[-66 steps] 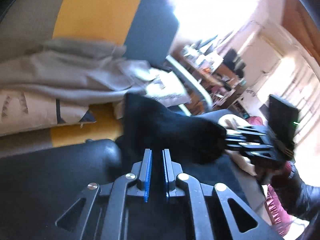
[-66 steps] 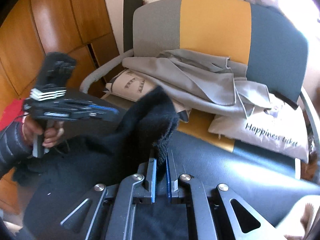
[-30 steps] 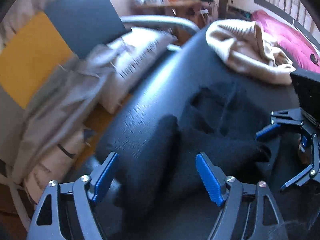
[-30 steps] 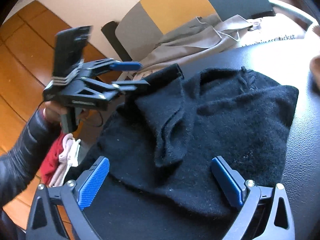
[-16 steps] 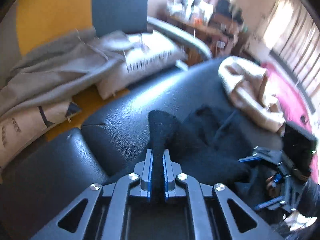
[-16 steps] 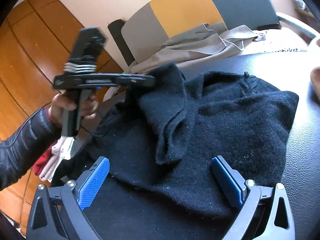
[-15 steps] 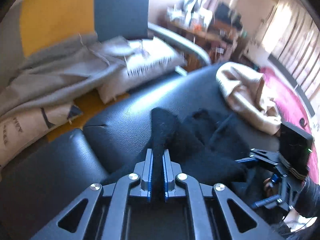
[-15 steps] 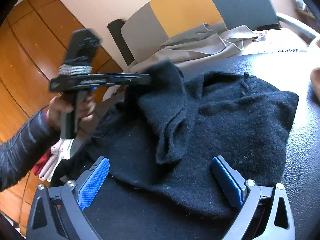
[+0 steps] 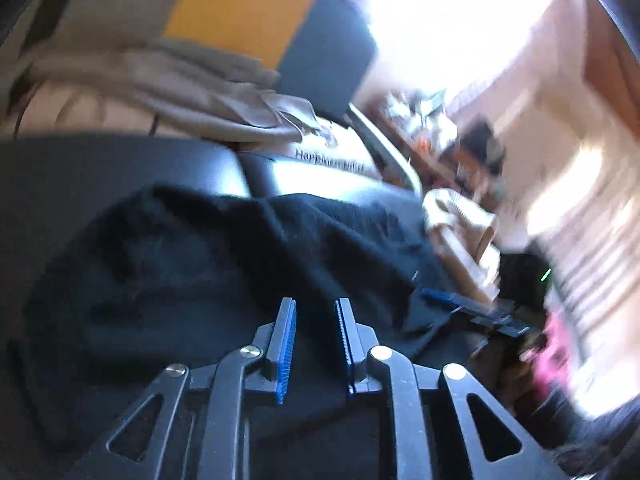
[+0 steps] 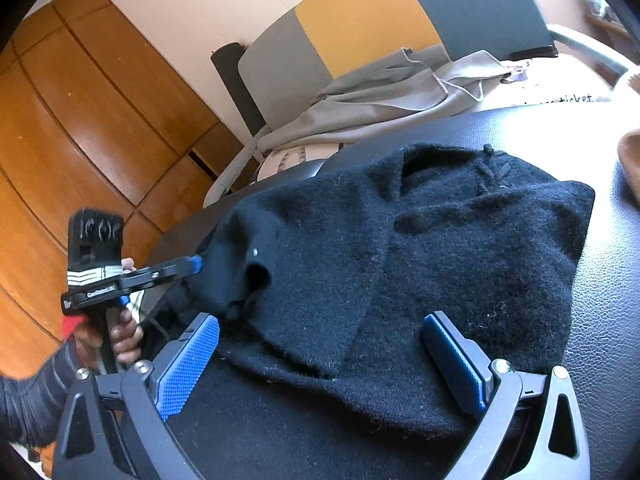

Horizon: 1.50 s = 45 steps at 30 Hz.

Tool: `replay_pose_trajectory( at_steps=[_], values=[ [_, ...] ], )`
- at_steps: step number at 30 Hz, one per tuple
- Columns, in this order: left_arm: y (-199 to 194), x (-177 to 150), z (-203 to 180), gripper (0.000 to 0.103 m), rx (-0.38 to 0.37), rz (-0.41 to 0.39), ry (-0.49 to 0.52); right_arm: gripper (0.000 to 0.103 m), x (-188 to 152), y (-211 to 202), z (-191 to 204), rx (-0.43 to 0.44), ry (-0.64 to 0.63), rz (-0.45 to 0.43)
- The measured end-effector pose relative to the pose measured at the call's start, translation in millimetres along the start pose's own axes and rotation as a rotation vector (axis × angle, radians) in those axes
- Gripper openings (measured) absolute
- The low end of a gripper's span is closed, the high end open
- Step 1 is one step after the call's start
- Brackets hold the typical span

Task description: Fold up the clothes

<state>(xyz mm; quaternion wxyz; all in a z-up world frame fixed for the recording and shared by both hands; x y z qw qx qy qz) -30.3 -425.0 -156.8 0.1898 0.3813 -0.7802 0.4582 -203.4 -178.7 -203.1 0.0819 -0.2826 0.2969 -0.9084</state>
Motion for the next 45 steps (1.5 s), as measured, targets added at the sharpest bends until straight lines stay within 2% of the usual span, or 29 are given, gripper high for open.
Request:
replay_pose_trajectory(
  at_steps=[4, 5, 6, 8, 12, 14, 16, 17, 18, 19, 20, 21, 22, 23, 24, 28, 29, 31, 33, 34, 36, 37, 39, 42, 45],
  values=[
    [-5.2, 1.6, 20.4, 0.033, -0.058, -0.025, -0.147, 0.101, 9.6, 0.4, 5.1, -0.018, 0.08, 0.028],
    [-2.4, 2.5, 23.8, 0.037, -0.065, -0.019, -0.172, 0.09, 12.7, -0.8, 8.2, -0.008, 0.089, 0.028],
    [1.8, 3.5, 25.9, 0.039, -0.071, -0.004, -0.185, 0.071, 16.0, -0.9, 11.6, -0.012, 0.089, 0.025],
    [11.2, 5.5, 23.4, 0.045, -0.084, 0.023, -0.189, 0.056, 19.1, 3.2, 13.7, -0.053, 0.087, 0.024],
    [31.9, 7.9, 14.5, 0.056, -0.101, 0.089, -0.193, 0.057, 20.2, 13.5, 12.5, -0.083, 0.096, 0.042],
    [43.2, 8.9, 10.7, 0.056, -0.082, 0.13, -0.184, 0.058, 19.0, 16.5, 12.4, -0.099, 0.088, 0.046],
    [51.1, 13.7, 3.8, 0.056, -0.047, 0.138, -0.153, 0.062, 17.9, 21.4, 17.5, -0.129, 0.048, 0.064],
    [53.8, 15.5, 1.0, 0.054, -0.029, 0.15, -0.137, 0.072, 17.4, 23.8, 20.1, -0.144, 0.028, 0.073],
    [58.0, 17.1, -2.8, 0.046, 0.005, 0.173, -0.11, 0.083, 16.8, 26.3, 22.7, -0.159, 0.008, 0.082],
    [62.0, 17.9, -6.6, 0.036, 0.063, 0.197, -0.068, 0.084, 16.3, 28.7, 25.2, -0.174, -0.012, 0.09],
    [65.5, 18.0, -9.7, 0.011, 0.105, 0.219, -0.032, 0.083, 15.9, 29.2, 26.9, -0.187, -0.026, 0.095],
    [69.0, 18.0, -12.6, 0.004, 0.143, 0.24, 0.002, 0.068, 15.4, 27.0, 27.3, -0.195, -0.033, 0.093],
    [65.9, 19.8, -17.0, 0.004, 0.144, 0.23, 0.028, 0.048, 15.0, 24.8, 27.7, -0.203, -0.039, 0.091],
    [61.4, 21.9, -21.7, 0.004, 0.137, 0.213, 0.052, 0.009, 14.6, 22.7, 28.1, -0.211, -0.046, 0.089],
    [56.9, 24.1, -26.4, 0.004, 0.129, 0.196, 0.076, 0.008, 14.1, 20.5, 28.5, -0.219, -0.052, 0.086],
    [24.2, 27.3, -28.8, 0.004, 0.075, 0.127, 0.092, 0.008, 12.4, 11.8, 30.1, -0.251, -0.078, 0.078],
    [21.4, 25.2, -26.2, 0.004, 0.082, 0.13, 0.1, 0.008, 12.0, 9.6, 30.5, -0.259, -0.084, 0.076],
    [24.2, 10.9, -15.1, 0.004, 0.107, 0.187, 0.1, 0.008, 11.1, 5.2, 31.3, -0.275, -0.097, 0.072],
    [31.9, -5.0, -5.5, 0.01, 0.15, 0.259, 0.093, 0.009, 8.4, 3.8, 27.9, -0.298, -0.1, 0.079],
    [29.4, -8.2, -5.1, 0.01, 0.147, 0.252, 0.088, 0.009, 3.9, 7.9, 20.2, -0.318, -0.087, 0.099],
    [19.4, -10.8, -5.0, 0.018, 0.142, 0.226, 0.062, 0.011, 1.4, 5.2, 15.6, -0.33, -0.073, 0.088],
    [13.6, -9.5, -3.6, 0.018, 0.156, 0.206, 0.048, 0.015, 2.4, 1.9, 15.8, -0.344, -0.073, 0.072],
    [0.2, -1.8, -5.1, 0.019, 0.16, 0.135, 0.029, 0.044, 7.8, -5.6, 23.8, -0.373, -0.091, 0.03],
    [-6.9, 11.2, -21.1, 0.022, 0.123, 0.051, 0.043, 0.057, 11.3, -8.6, 48.4, -0.358, -0.163, -0.027],
    [7.5, 16.3, -50.0, 0.023, 0.167, 0.038, 0.179, 0.059, 11.1, -5.5, 71.7, -0.344, -0.239, -0.062]
  ],
)
Point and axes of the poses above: each gripper's, at about its wrist camera, not at the fingertips, and y roughly the way its jaws point, z to its left, x to its top, the point moved 4 cm from there along y, roughly the way its jaws point, and after that the axes turned 12 degrees about y, right-handed, at the moved point
